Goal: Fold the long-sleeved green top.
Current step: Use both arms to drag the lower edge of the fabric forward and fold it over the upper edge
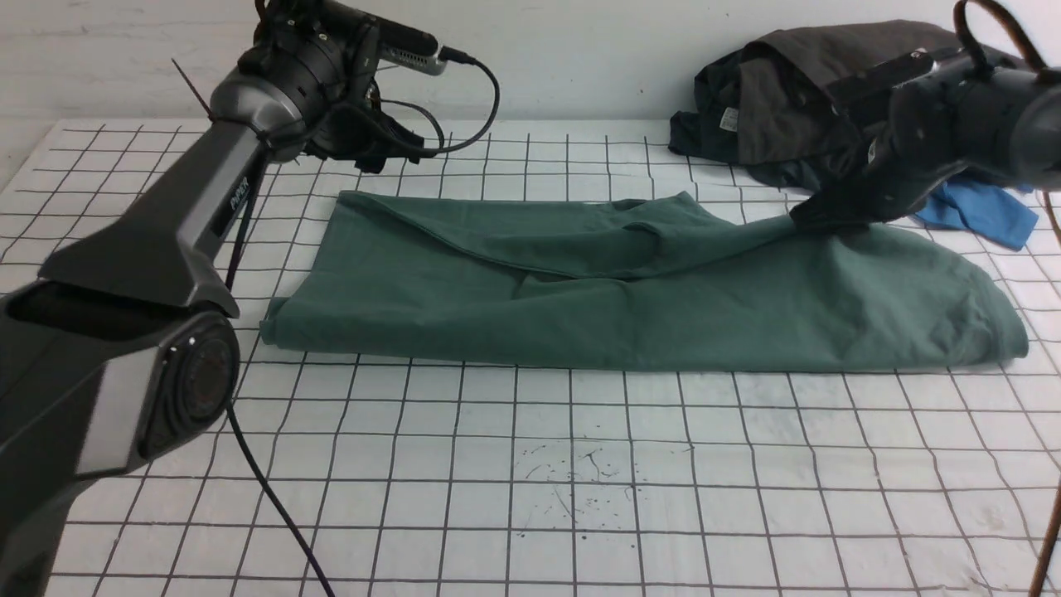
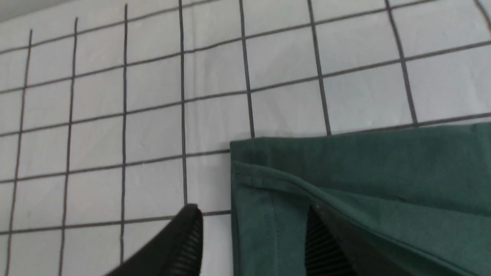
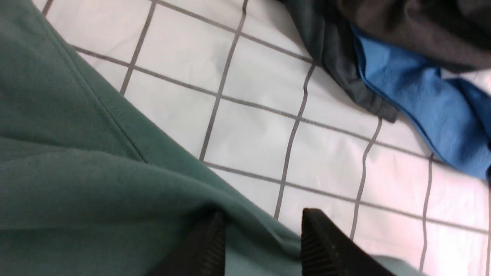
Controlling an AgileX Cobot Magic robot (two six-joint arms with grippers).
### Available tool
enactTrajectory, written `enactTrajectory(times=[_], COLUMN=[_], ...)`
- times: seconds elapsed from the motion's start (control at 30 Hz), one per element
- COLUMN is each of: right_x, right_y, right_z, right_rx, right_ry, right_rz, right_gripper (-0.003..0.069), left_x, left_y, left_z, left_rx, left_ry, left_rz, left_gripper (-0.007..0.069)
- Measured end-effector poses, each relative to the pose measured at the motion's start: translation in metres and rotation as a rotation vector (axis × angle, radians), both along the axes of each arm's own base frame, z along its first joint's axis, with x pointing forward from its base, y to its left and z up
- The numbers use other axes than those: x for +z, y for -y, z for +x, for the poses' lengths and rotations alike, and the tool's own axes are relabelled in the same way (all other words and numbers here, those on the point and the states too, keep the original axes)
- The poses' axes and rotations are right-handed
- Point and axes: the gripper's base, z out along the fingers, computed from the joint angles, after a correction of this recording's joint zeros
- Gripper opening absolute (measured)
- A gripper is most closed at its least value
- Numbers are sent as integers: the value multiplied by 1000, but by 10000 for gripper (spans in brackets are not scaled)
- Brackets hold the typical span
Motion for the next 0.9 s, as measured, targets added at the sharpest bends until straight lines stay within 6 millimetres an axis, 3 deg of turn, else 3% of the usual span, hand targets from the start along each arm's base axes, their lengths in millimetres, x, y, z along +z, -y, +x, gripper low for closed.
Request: enactTrajectory(times=[0.1,0.2,0.3,0.43,0.5,0.6,0.67,0.77,0.9], right_x=[15,19,1,-36,-53,-63,-58,-39,-17], right_y=[-11,-44,-75,-91,-91,-89,-82,-64,-50], right_z=[-6,-17,-22,-14,-6,10,31,50,58], right_rx=[48,268,468,579,605,578,440,159,48], right_ry=[-64,-150,-215,-214,-164,-17,198,409,420], right_rz=[48,165,262,287,248,194,185,347,501], right_gripper=[274,150,28,-10,-12,-13,-13,-13,-13], left_x=[12,32,37,31,25,16,7,4,6], left_y=[2,13,20,21,23,25,26,26,26], left_z=[-5,-15,-19,-20,-20,-21,-21,-22,-23], left_rx=[-42,-166,-238,-259,-270,-288,-304,-318,-324], left_ry=[-27,-61,-73,-104,-128,-163,-192,-211,-209], left_rz=[-31,-125,-174,-178,-187,-199,-195,-193,-194], left_gripper=[374,344,274,172,120,63,25,-3,-8])
